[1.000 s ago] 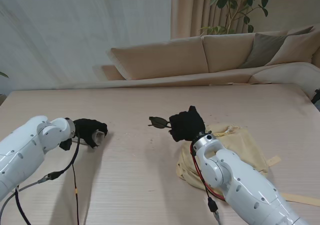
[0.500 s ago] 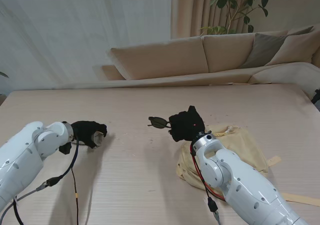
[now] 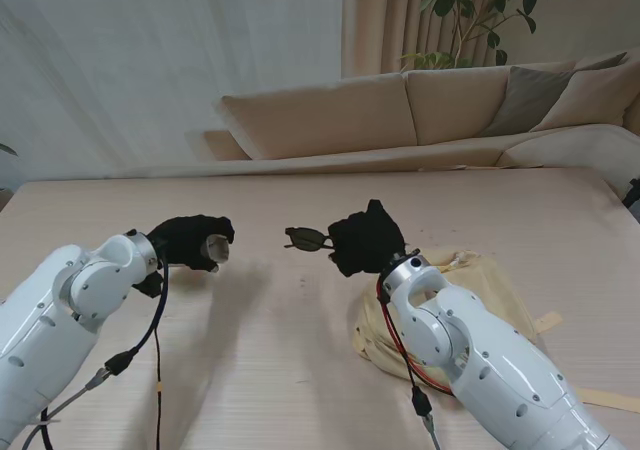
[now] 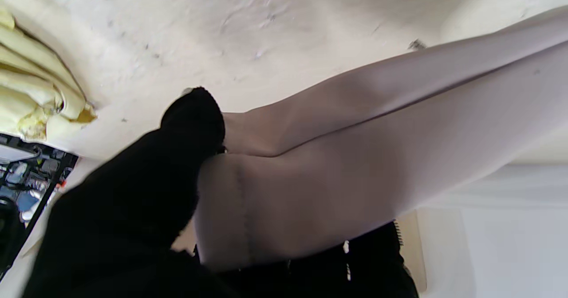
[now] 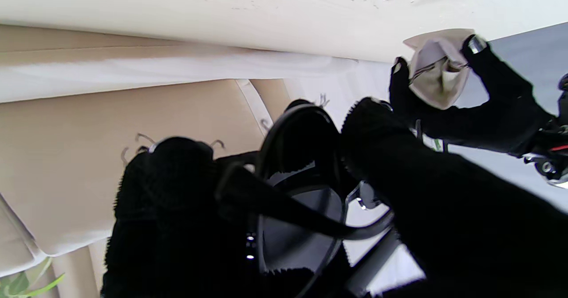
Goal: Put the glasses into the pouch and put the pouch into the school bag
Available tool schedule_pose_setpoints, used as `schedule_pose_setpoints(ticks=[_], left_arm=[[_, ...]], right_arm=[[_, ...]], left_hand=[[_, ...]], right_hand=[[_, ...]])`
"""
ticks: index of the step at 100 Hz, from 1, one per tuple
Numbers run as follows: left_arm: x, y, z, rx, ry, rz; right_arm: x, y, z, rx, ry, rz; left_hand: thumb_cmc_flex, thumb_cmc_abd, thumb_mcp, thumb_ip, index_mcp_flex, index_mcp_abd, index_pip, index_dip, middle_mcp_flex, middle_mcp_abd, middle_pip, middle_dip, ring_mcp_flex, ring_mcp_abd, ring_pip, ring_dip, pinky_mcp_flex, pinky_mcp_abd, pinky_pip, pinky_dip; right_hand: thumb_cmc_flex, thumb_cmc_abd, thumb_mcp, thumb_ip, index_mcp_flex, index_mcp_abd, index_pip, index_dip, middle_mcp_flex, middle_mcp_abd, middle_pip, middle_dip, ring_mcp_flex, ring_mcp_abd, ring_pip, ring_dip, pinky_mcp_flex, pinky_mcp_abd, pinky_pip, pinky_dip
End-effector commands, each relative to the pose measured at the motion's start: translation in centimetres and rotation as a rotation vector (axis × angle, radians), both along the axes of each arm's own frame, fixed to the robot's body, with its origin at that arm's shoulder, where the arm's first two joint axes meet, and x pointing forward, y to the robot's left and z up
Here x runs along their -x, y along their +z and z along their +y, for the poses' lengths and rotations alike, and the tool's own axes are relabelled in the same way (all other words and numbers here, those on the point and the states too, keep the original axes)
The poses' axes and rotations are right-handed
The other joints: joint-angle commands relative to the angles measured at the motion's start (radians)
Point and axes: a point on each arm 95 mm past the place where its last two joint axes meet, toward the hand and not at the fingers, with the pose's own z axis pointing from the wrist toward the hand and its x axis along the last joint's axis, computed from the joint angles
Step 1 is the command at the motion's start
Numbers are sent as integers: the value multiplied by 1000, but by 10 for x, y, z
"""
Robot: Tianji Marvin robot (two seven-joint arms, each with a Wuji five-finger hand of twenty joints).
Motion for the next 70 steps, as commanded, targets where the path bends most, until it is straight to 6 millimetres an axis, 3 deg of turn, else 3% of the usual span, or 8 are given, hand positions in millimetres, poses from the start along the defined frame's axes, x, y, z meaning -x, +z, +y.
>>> schedule_pose_setpoints(ticks=[1,31,70], left_arm=[[5,6,-21,26,-32,-21],[17,13,-60,160,-14,-20],[26,14,-79,292,-48,43]], right_arm=[[2,10,7,16,27,-9],[0,24,25,96,51,-23],[-10,33,26,217,95,-78]], left_hand=[[91,117,28,23,73,-10,131,19,10,24,13,18,43,14,66,29,9,27,65,27],[92,118,4,27,80,1,121,11,16,35,-1,19,37,22,66,10,1,41,65,27],[81,113,7,34,85,9,106,13,14,38,-12,21,30,26,67,-3,-5,44,63,28]], right_hand=[[17,24,-18,14,7,-5,2,6,13,37,45,18,38,-60,43,12,-3,-1,37,7],[14,29,-21,14,5,-15,1,8,15,27,44,17,42,-70,39,11,11,-2,40,8],[7,35,-24,14,6,-26,1,9,16,15,44,18,48,-81,36,10,23,0,41,7]])
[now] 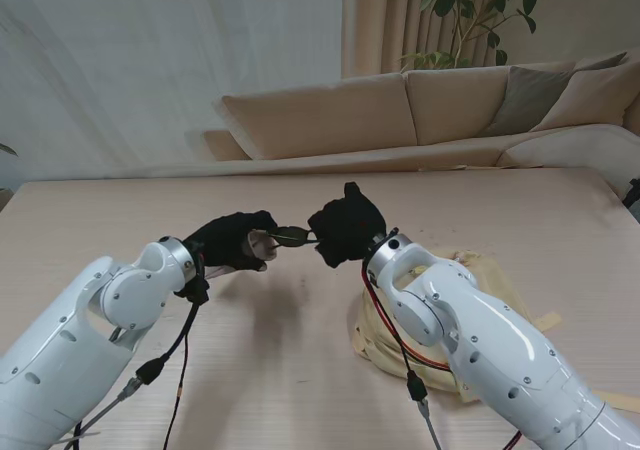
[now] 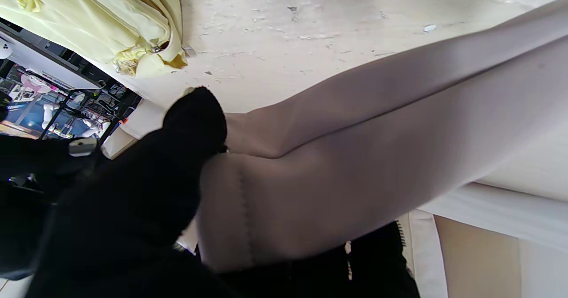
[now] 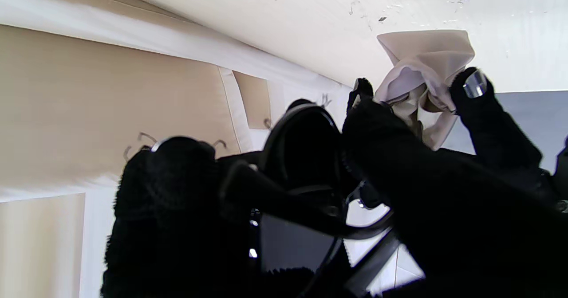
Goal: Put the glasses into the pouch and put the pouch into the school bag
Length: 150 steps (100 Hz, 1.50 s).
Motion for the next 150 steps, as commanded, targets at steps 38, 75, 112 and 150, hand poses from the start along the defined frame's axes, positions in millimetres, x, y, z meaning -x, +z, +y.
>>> schedule_pose_setpoints(ticks=[38,75,112,150], left_arm=[[3,11,-26,49,-68,1],[2,9,-32,66,-68,21],[-1,11,-39,99,-79,33],[-4,11,-45,107,-91,35]], right_arm=[[-4,7,5,98,34,14],[1,22,7,227,69,13],[5,29,17,326,117,-19],[6,31,24,419,146,-56]], left_hand=[[67,114,16,35,84,-1,97,17,12,20,-8,22,27,17,58,-4,-5,22,53,28],[69,113,11,34,88,3,92,18,17,22,-11,22,32,20,61,-4,-3,29,56,30],[72,115,6,34,89,3,90,20,17,20,-13,23,33,19,60,-4,-4,28,56,30],[77,115,1,33,94,3,90,20,22,20,-13,24,35,20,61,-3,-3,28,57,31]], right_hand=[[-2,32,-17,14,5,-29,-1,11,18,14,43,18,51,-82,33,10,4,-6,29,6],[-19,49,-28,14,2,-57,-5,17,17,-10,41,19,50,-105,26,10,6,-7,29,5],[-35,68,-43,15,0,-94,-11,15,17,-40,29,16,50,-129,6,5,16,-12,25,1],[-61,104,-76,17,-8,-144,-27,3,5,-75,2,8,40,-164,-26,-3,22,-26,14,-8]])
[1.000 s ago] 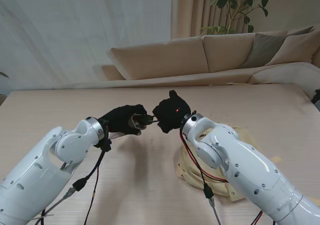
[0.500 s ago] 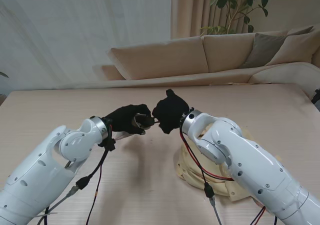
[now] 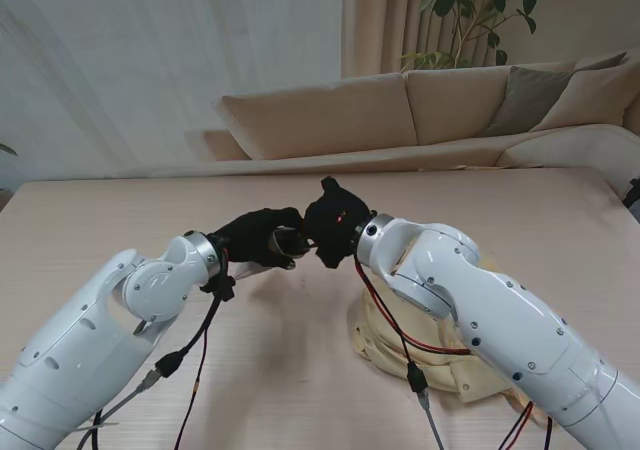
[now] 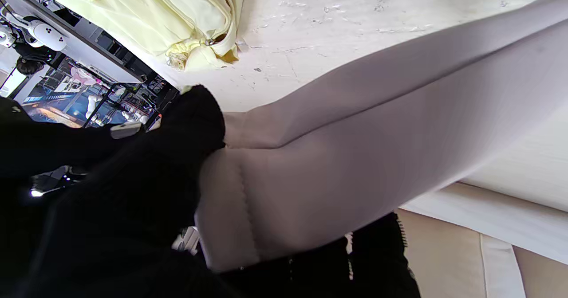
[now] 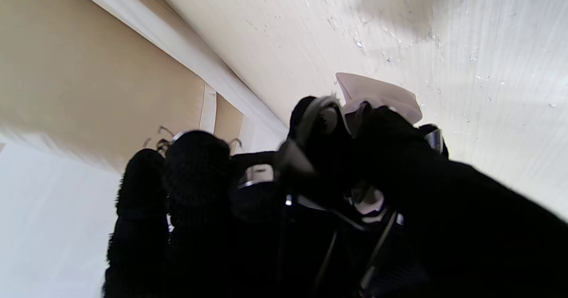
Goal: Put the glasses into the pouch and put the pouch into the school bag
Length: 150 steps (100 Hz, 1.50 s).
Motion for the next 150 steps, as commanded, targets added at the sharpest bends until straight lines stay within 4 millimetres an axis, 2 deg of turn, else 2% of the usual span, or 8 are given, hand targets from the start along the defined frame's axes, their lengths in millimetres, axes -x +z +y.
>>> schedule_pose_setpoints(ticks=[1,32,42,53,74,97,123,150], left_arm=[[0,2,-6,15,-12,5],[-1,2,-8,61,0,32],[-1,1,-8,79,5,44],[-2,0,-7,95,17,58],[-1,-1,-2,84,38,59],[1,-2,5,79,59,53],[3,-2,7,76,72,42],[4,0,9,70,72,32]], right_arm=[[3,-2,4,-4,8,2],[2,-8,5,-17,61,-119],[2,-9,4,-34,58,-140],[3,-9,2,-47,59,-148],[4,3,-11,-121,48,-210],[5,14,-39,-277,-23,-226],[1,-12,-71,-418,-147,-150],[-6,-31,-75,-515,-227,-66]], left_hand=[[78,115,23,33,65,-9,90,20,22,8,-7,13,35,6,58,-2,0,14,56,29],[78,115,20,33,66,-9,87,21,25,9,-7,14,36,5,57,-2,1,14,56,29],[80,113,19,33,70,-12,88,22,31,11,-4,15,37,5,58,-2,1,16,56,29],[84,110,19,32,74,-10,89,24,34,12,-4,14,41,9,59,-2,2,17,57,30],[85,110,18,32,74,-10,88,26,36,12,-4,13,39,8,59,-2,3,17,57,30],[85,111,18,32,74,-11,85,27,34,12,-3,13,38,9,58,-2,0,18,56,29],[84,111,19,33,75,-12,82,29,35,12,-4,12,38,8,58,-2,0,19,56,30],[83,111,20,33,75,-12,81,32,32,11,-5,12,39,7,58,-2,-1,17,55,30]], right_hand=[[-8,23,-27,17,-7,-85,1,2,4,16,-11,7,37,-67,-3,-4,-1,-2,13,-5],[-99,76,-235,33,-215,-136,-132,-34,-235,-48,-201,-101,-167,-103,-201,-86,-105,-56,-16,-24],[-187,163,-269,158,-349,-95,-208,72,-413,-45,-211,-164,-281,-104,-205,-104,-170,-83,-17,-27],[-218,290,-599,214,-595,-67,-189,22,-675,-39,-181,-230,-472,-116,-242,-82,-276,-125,-31,-33],[-325,312,-603,248,-884,-23,-194,-92,-1011,-49,-174,-354,-753,-159,-342,-94,-412,-176,-93,-32],[-323,314,-604,247,-859,-5,-200,-110,-1026,-44,-177,-370,-763,-161,-367,-107,-412,-178,-116,-42],[-313,251,-600,248,-721,32,-223,-152,-909,6,-238,-401,-699,-116,-397,-126,-416,-152,-132,-42],[-309,236,-587,250,-676,32,-246,-164,-880,25,-261,-406,-685,-102,-406,-131,-417,-148,-150,-41]])
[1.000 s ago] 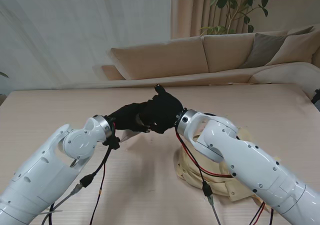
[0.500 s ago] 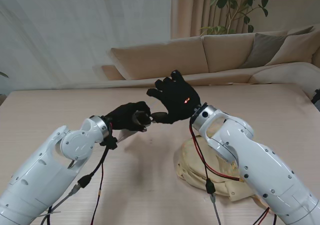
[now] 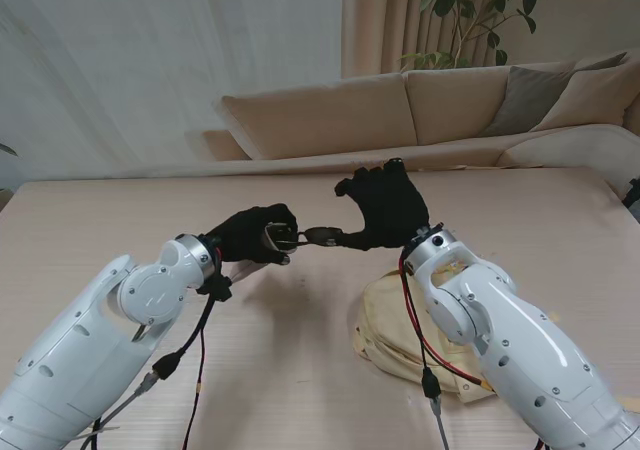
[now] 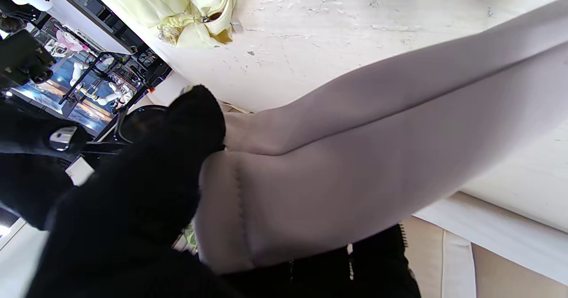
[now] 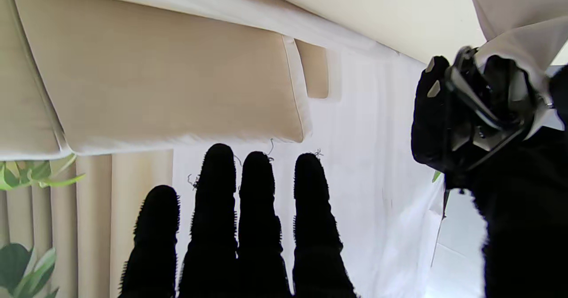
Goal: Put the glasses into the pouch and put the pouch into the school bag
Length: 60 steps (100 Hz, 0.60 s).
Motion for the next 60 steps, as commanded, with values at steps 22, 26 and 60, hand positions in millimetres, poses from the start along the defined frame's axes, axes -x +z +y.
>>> schedule_pose_setpoints(ticks=[22,26,60], left_arm=[[3,2,0,-5,-12,1],[3,2,0,-4,-7,1],[4,4,2,-9,4,-12]], right_arm=[[2,3,-6,-126,45,-9],[4,3,-9,-136,48,-3],[15,-25,-13,-194,-3,141]], left_hand=[[84,112,18,31,65,-18,83,33,23,12,-3,11,37,-1,47,-2,-2,16,54,20],[85,112,19,32,65,-16,83,34,20,11,-5,11,37,0,47,-2,-2,15,54,20],[82,111,20,32,66,-17,81,36,21,10,-4,11,37,-2,47,-2,-2,13,54,20]], right_hand=[[-31,10,-13,38,4,4,-10,-8,10,19,-6,-6,18,2,0,-4,-23,7,-40,-10],[-29,12,-11,39,9,1,-9,-7,17,19,-5,-6,23,2,1,-4,-23,7,-40,-9],[2,-36,-7,39,98,71,-48,-28,94,64,-40,-18,89,56,-17,-17,-25,19,-42,8]])
